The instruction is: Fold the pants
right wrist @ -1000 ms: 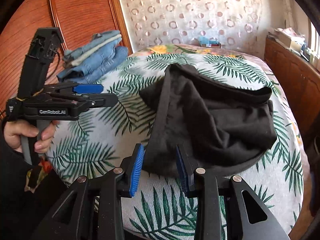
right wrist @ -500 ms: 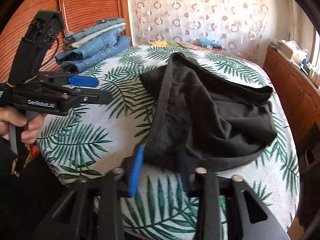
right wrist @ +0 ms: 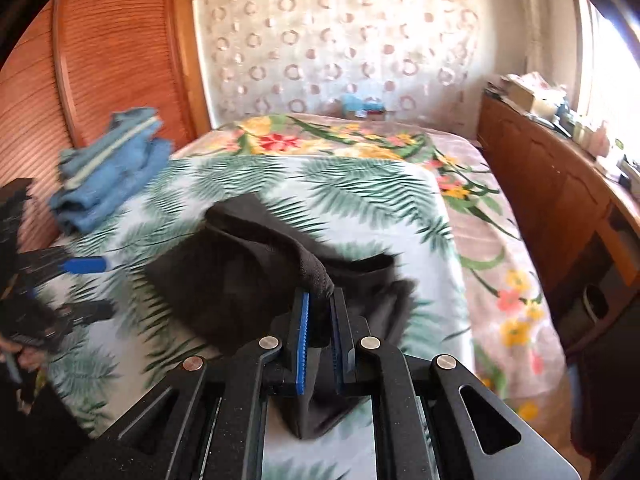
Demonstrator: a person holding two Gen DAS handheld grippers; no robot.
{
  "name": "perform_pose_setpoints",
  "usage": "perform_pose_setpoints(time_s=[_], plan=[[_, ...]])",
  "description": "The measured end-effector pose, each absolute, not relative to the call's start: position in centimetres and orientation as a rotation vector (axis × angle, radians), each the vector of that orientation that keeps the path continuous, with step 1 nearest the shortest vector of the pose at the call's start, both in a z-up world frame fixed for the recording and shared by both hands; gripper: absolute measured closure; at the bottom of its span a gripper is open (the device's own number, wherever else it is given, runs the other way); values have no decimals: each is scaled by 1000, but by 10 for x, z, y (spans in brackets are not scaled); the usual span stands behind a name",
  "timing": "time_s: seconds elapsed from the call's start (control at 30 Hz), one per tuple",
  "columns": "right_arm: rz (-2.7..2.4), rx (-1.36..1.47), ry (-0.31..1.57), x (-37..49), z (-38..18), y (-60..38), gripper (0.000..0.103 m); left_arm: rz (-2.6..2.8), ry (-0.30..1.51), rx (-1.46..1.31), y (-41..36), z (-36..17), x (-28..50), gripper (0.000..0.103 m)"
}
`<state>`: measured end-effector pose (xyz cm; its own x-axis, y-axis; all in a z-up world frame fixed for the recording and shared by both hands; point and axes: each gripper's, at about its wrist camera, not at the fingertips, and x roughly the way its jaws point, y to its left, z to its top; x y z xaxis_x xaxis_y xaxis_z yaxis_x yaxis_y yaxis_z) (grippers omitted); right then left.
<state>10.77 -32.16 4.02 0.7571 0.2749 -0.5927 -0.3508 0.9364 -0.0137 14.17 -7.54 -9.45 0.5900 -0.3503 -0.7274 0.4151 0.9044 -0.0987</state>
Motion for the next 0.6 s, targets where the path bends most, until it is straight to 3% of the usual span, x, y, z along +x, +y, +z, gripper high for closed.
perform_pose_setpoints(time_s=[0.3,0.4,0.6], plan=[[256,-97,674,158,33,-320,93,-455,816,106,-95,-88,158,25],[234,-61,669,151,35,-324,77,-462,820,109,-100,-89,160,25],[241,-27,653,118,37,-332,70,-457,829,109,-107,-92,168,25]])
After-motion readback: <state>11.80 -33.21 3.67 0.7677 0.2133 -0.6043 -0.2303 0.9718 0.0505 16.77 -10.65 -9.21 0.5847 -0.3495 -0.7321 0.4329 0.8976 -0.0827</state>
